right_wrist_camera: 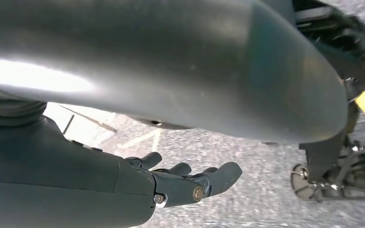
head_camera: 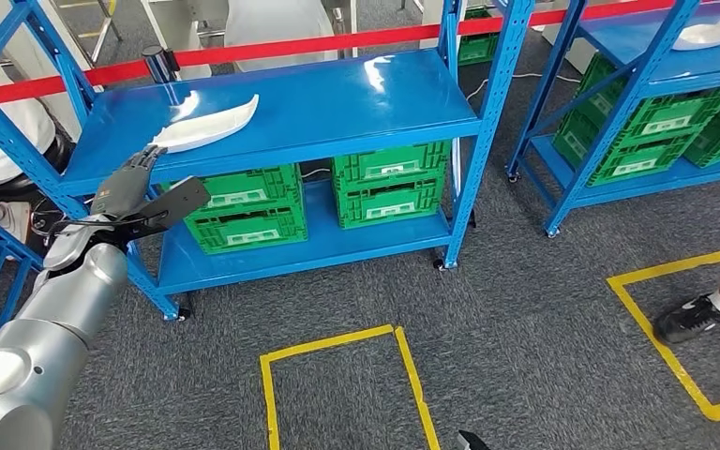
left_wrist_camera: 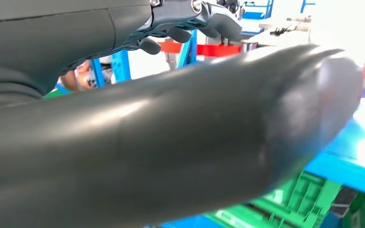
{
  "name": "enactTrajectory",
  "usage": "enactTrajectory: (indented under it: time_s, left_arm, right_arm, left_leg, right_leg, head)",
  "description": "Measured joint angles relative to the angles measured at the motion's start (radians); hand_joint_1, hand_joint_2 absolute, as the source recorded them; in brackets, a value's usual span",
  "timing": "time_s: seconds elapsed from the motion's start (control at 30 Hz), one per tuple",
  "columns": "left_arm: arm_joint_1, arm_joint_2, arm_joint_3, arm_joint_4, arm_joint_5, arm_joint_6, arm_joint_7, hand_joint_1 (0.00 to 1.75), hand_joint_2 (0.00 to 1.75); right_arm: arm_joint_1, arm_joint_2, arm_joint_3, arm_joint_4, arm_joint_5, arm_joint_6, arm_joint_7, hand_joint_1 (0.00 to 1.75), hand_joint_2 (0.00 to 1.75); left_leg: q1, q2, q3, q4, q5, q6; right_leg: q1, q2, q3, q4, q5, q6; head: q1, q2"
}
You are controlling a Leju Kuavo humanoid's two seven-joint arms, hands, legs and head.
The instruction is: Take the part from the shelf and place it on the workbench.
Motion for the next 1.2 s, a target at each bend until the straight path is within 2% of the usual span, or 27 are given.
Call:
enactTrajectory:
  time_s: [0.03, 0.1, 0.17, 0.23, 0.3, 0.33, 0.37, 0.47, 0.5, 0.53, 0.63, 0.67, 0.7, 0.77, 0.8, 0.83, 0.87, 0.9, 0.93, 0.97, 1.0, 1.03, 1.13, 1.2]
  left_arm:
    - [-0.001, 0.001, -0.001, -0.001, 0.001, 0.001, 0.000, 0.00, 0.00]
    - [-0.005, 0.004, -0.002, -0.005, 0.002, 0.002, 0.000, 0.00, 0.00]
    - [-0.008, 0.006, -0.002, -0.007, 0.003, 0.003, 0.000, 0.00, 0.00]
    - [-0.007, 0.007, -0.002, -0.007, 0.004, 0.003, 0.000, 0.00, 0.00]
    - [-0.004, 0.009, -0.002, -0.005, 0.004, 0.003, 0.000, 0.00, 0.00]
    - [-0.003, 0.010, -0.002, -0.004, 0.004, 0.003, 0.001, 0.00, 0.00]
    - [-0.002, 0.011, -0.002, -0.004, 0.004, 0.003, 0.001, 0.00, 0.00]
    - [-0.004, 0.015, -0.002, -0.003, 0.004, 0.003, 0.000, 0.00, 0.00]
    - [-0.004, 0.016, -0.002, -0.002, 0.004, 0.003, 0.000, 0.00, 0.00]
    - [-0.005, 0.016, -0.002, -0.002, 0.004, 0.003, 0.001, 0.00, 0.00]
    - [-0.007, 0.017, -0.003, -0.003, 0.005, 0.003, 0.001, 0.00, 0.00]
    - [-0.010, 0.017, -0.004, -0.003, 0.006, 0.004, 0.002, 0.00, 0.00]
    - [-0.013, 0.016, -0.005, -0.004, 0.007, 0.004, 0.002, 0.00, 0.00]
    - [-0.016, 0.015, -0.008, -0.003, 0.011, 0.004, 0.004, 0.00, 0.00]
    - [-0.015, 0.014, -0.010, -0.002, 0.014, 0.004, 0.005, 0.00, 0.00]
    - [-0.014, 0.014, -0.012, 0.000, 0.017, 0.004, 0.007, 0.00, 0.00]
    - [-0.012, 0.014, -0.014, 0.001, 0.020, 0.004, 0.008, 0.00, 0.00]
    - [-0.012, 0.014, -0.015, 0.002, 0.023, 0.004, 0.008, 0.00, 0.00]
    - [-0.012, 0.014, -0.017, 0.002, 0.024, 0.004, 0.009, 0.00, 0.00]
    - [-0.013, 0.014, -0.019, 0.002, 0.025, 0.004, 0.009, 0.00, 0.00]
    - [-0.014, 0.014, -0.020, 0.002, 0.026, 0.004, 0.010, 0.00, 0.00]
    - [-0.015, 0.014, -0.021, 0.002, 0.027, 0.004, 0.011, 0.00, 0.00]
    - [-0.015, 0.017, -0.026, 0.001, 0.029, 0.004, 0.019, 0.00, 0.00]
    - [-0.016, 0.020, -0.029, -0.002, 0.030, 0.005, 0.025, 0.00, 0.00]
  right_arm:
    - [0.000, 0.000, -0.001, 0.000, 0.000, 0.000, -0.001, 0.00, 0.00]
    - [-0.003, 0.000, -0.001, -0.001, 0.000, 0.000, 0.003, 0.00, 0.00]
    - [-0.006, -0.001, -0.001, -0.001, 0.000, 0.000, 0.008, 0.00, 0.00]
    - [-0.009, -0.002, -0.002, -0.001, 0.000, -0.001, 0.008, 0.00, 0.00]
    - [-0.010, -0.003, -0.002, -0.001, 0.000, -0.001, 0.009, 0.00, 0.00]
    - [-0.010, -0.003, -0.002, -0.001, 0.000, -0.001, 0.009, 0.00, 0.00]
    - [-0.009, -0.003, -0.002, -0.001, 0.000, -0.001, 0.009, 0.00, 0.00]
    - [-0.010, -0.003, -0.002, -0.001, 0.000, 0.000, 0.009, 0.00, 0.00]
    - [-0.010, -0.002, -0.002, -0.001, 0.000, 0.000, 0.008, 0.00, 0.00]
    - [-0.010, -0.002, -0.002, -0.001, 0.000, 0.000, 0.010, 0.00, 0.00]
    - [-0.011, -0.003, -0.002, -0.001, 0.000, 0.000, 0.016, 0.00, 0.00]
    - [-0.012, -0.004, -0.002, -0.002, 0.001, 0.000, 0.017, 0.00, 0.00]
    - [-0.012, -0.004, -0.002, -0.003, 0.002, 0.000, 0.018, 0.00, 0.00]
    - [-0.013, -0.005, -0.002, -0.004, 0.004, 0.000, 0.019, 0.00, 0.00]
    - [-0.012, -0.005, -0.002, -0.004, 0.005, 0.000, 0.019, 0.00, 0.00]
    - [-0.012, -0.005, -0.002, -0.004, 0.006, 0.000, 0.019, 0.00, 0.00]
    - [-0.011, -0.006, -0.002, -0.004, 0.006, -0.001, 0.019, 0.00, 0.00]
    - [-0.011, -0.006, -0.002, -0.004, 0.006, -0.001, 0.019, 0.00, 0.00]
    - [-0.011, -0.007, -0.002, -0.004, 0.007, -0.001, 0.019, 0.00, 0.00]
    - [-0.011, -0.007, -0.002, -0.004, 0.007, -0.001, 0.019, 0.00, 0.00]
    - [-0.012, -0.007, -0.002, -0.004, 0.007, -0.001, 0.019, 0.00, 0.00]
    - [-0.013, -0.007, -0.002, -0.004, 0.007, -0.001, 0.019, 0.00, 0.00]
    - [-0.013, -0.007, -0.002, -0.005, 0.011, -0.001, 0.022, 0.00, 0.00]
    - [-0.013, -0.008, -0.002, -0.006, 0.014, 0.000, 0.025, 0.00, 0.00]
  left_leg:
    - [0.000, 0.000, 0.003, 0.010, -0.012, -0.007]
    - [0.004, 0.001, 0.006, 0.026, -0.023, -0.018]
    - [0.009, 0.002, -0.012, 0.073, -0.029, -0.025]
    - [0.012, 0.003, -0.082, 0.190, -0.065, -0.033]
    - [0.012, 0.003, -0.168, 0.299, -0.112, -0.036]
    - [0.012, 0.003, -0.191, 0.310, -0.113, -0.034]
    - [0.011, 0.003, -0.202, 0.290, -0.092, -0.031]
    - [0.006, 0.003, -0.166, 0.102, 0.059, -0.016]
    - [0.003, 0.003, -0.154, 0.057, 0.090, -0.012]
    - [0.000, 0.003, -0.149, 0.035, 0.105, -0.009]
    - [0.003, 0.002, -0.138, 0.025, 0.107, 0.001]
    - [0.006, 0.002, -0.131, 0.019, 0.106, 0.005]
    - [0.009, 0.002, -0.124, 0.014, 0.104, 0.011]
    - [0.009, 0.002, -0.115, 0.012, 0.095, 0.020]
    - [0.009, 0.002, -0.110, 0.013, 0.090, 0.022]
    - [0.009, 0.001, -0.104, 0.014, 0.083, 0.022]
    - [0.009, 0.000, -0.097, 0.016, 0.075, 0.021]
    - [0.010, 0.000, -0.089, 0.020, 0.066, 0.019]
    - [0.011, 0.000, -0.081, 0.024, 0.055, 0.016]
    - [0.011, 0.000, -0.076, 0.030, 0.044, 0.011]
    - [0.009, -0.001, -0.073, 0.036, 0.034, 0.005]
    - [0.008, -0.002, -0.073, 0.041, 0.027, 0.000]
    - [0.007, -0.003, -0.069, 0.040, 0.015, -0.015]
    - [0.009, -0.001, -0.079, 0.074, -0.003, -0.027]
  right_leg:
    - [0.002, -0.003, 0.002, -0.012, 0.026, -0.010]
    - [0.007, 0.000, 0.013, -0.006, 0.016, -0.034]
    - [0.008, 0.003, 0.030, -0.007, 0.003, -0.049]
    - [0.010, 0.006, 0.048, -0.007, -0.011, -0.057]
    - [0.012, 0.008, 0.067, -0.007, -0.029, -0.059]
    - [0.013, 0.010, 0.077, -0.007, -0.037, -0.058]
    - [0.014, 0.011, 0.089, -0.007, -0.046, -0.058]
    - [0.015, 0.014, 0.121, -0.007, -0.071, -0.051]
    - [0.016, 0.015, 0.126, -0.008, -0.078, -0.047]
    - [0.016, 0.016, 0.128, -0.008, -0.083, -0.041]
    - [0.018, 0.016, 0.133, -0.010, -0.097, -0.023]
    - [0.019, 0.014, 0.127, 0.004, -0.106, -0.019]
    - [0.020, 0.013, 0.109, 0.040, -0.122, -0.016]
    - [0.019, 0.012, 0.039, 0.156, -0.160, -0.011]
    - [0.019, 0.012, 0.001, 0.210, -0.168, -0.009]
    - [0.019, 0.011, -0.027, 0.238, -0.160, -0.006]
    - [0.018, 0.011, -0.039, 0.235, -0.136, -0.004]
    - [0.016, 0.011, -0.034, 0.199, -0.099, -0.002]
    - [0.014, 0.010, -0.017, 0.141, -0.055, -0.001]
    - [0.014, 0.009, 0.003, 0.087, -0.025, -0.001]
    - [0.014, 0.008, 0.023, 0.042, -0.011, -0.004]
    - [0.015, 0.008, 0.035, 0.016, -0.009, -0.009]
    - [0.017, 0.009, 0.049, 0.002, -0.027, -0.030]
    - [0.014, 0.009, 0.064, -0.002, -0.035, -0.043]
  head:
    - [-0.001, 0.000]
    - [-0.004, 0.000]
    - [-0.004, 0.000]
    - [-0.004, 0.000]
    - [-0.005, 0.000]
    - [-0.005, 0.000]
    - [-0.005, 0.000]
    - [-0.005, 0.000]
    - [-0.005, 0.000]
    - [-0.005, 0.000]
    - [-0.005, 0.000]
    - [-0.004, 0.000]
    - [-0.003, 0.000]
    - [-0.002, 0.000]
    - [-0.002, 0.000]
    - [-0.002, 0.000]
    - [-0.002, 0.000]
    - [-0.002, 0.000]
    - [-0.002, 0.000]
    - [-0.002, 0.000]
    - [-0.002, 0.000]
    - [-0.003, 0.000]
    - [-0.003, 0.000]
    - [-0.006, 0.000]
